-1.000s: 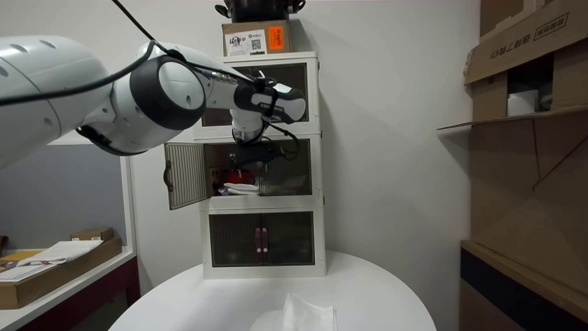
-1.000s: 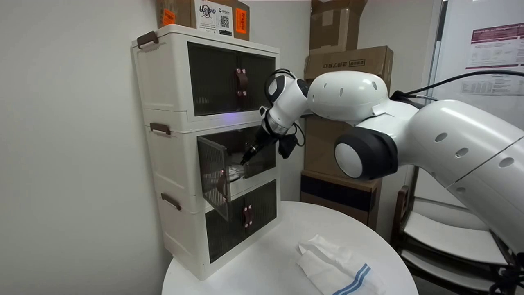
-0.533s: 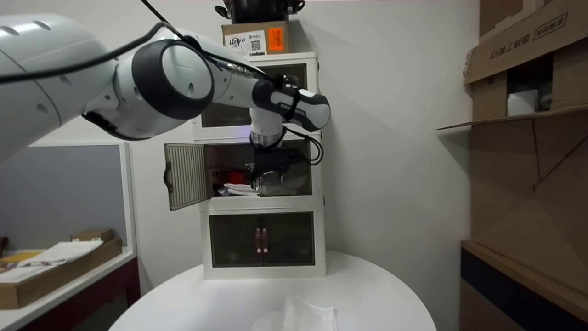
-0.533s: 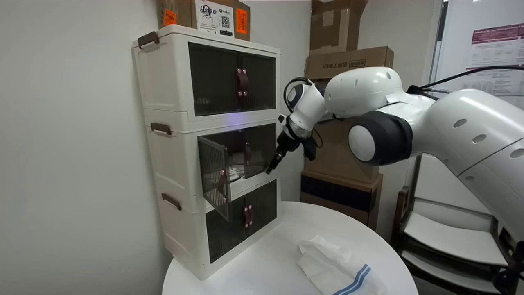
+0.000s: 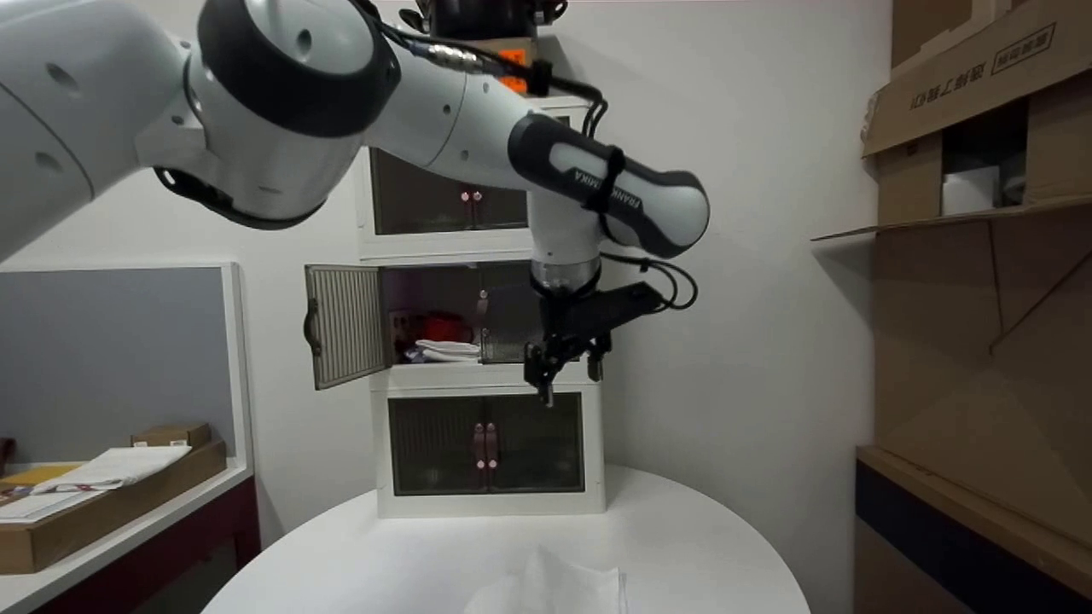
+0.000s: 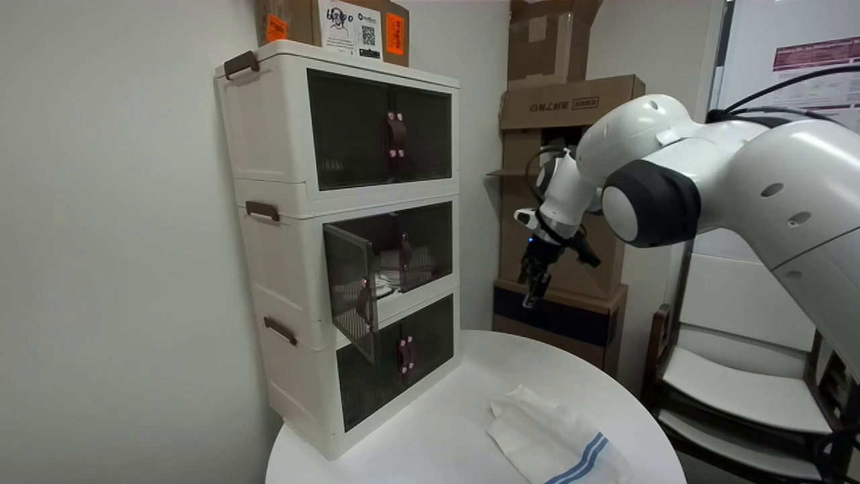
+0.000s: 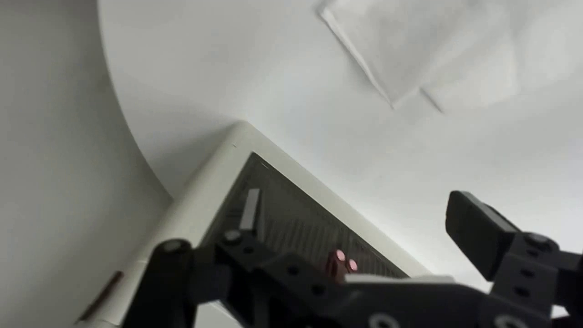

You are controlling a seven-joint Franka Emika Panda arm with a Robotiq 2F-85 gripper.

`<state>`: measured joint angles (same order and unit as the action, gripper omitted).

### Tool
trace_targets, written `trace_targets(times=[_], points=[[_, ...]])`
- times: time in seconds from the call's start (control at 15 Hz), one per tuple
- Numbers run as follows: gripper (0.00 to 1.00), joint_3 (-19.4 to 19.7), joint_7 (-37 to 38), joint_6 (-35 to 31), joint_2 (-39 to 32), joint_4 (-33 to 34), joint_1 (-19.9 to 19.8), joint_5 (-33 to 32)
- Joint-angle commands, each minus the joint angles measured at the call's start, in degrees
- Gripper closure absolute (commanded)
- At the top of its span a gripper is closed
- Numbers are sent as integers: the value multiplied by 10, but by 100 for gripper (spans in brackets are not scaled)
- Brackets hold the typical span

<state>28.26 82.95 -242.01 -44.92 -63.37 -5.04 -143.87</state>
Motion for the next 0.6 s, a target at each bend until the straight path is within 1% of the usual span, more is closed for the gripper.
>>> trace_targets(times=[0.0, 0.07, 0.2, 0.27, 0.33, 0.4, 0.53], points=[[0, 100, -66, 11, 70, -15, 12, 0], [0, 119, -80, 12, 87, -10, 6, 0], [0, 143, -93, -13, 121, 2, -10, 1], [0, 148, -96, 3, 153, -48, -1, 1], [0, 136, -77, 2, 110, -1, -12, 1], [0, 143, -80, 2, 129, -10, -14, 1], [0, 144, -85, 3, 149, -26, -14, 1]])
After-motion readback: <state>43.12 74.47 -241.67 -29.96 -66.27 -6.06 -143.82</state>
